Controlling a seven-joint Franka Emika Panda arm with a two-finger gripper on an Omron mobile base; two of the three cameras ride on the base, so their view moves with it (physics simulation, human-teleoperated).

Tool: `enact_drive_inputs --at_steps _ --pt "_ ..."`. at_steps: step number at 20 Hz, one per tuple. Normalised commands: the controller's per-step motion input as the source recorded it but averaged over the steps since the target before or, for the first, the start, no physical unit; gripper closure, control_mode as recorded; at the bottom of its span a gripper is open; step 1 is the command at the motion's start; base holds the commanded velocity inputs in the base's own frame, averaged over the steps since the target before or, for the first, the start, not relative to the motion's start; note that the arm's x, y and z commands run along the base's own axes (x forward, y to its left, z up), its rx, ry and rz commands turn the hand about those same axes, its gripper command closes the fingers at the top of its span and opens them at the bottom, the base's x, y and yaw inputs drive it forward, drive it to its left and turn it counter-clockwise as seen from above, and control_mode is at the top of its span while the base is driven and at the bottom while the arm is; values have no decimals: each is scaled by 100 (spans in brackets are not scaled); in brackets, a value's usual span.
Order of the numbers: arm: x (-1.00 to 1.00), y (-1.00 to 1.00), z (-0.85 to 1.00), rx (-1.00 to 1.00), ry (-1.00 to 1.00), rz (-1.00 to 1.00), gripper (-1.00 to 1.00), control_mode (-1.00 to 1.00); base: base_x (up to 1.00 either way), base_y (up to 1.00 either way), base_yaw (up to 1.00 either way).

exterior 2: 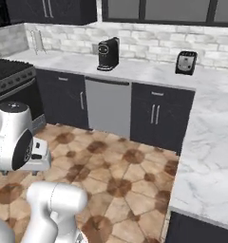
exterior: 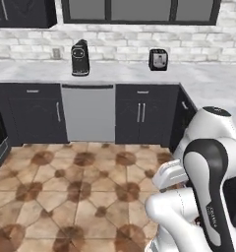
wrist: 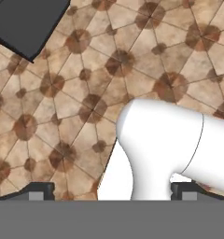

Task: Take the chicken drumsticks from the pan and place one on each plate on the dining counter.

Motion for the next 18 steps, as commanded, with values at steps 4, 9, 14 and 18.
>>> enact_drive_inputs --at_steps 4,9,14,18 --pt "0 0 0 0 0 0 -100 100 100 63 -29" --pt "0 0 0 0 0 0 -100 100 100 58 0" --pt "0 0 0 0 0 0 -100 100 100 34 23" --pt "0 0 0 0 0 0 -100 100 97 9 52"
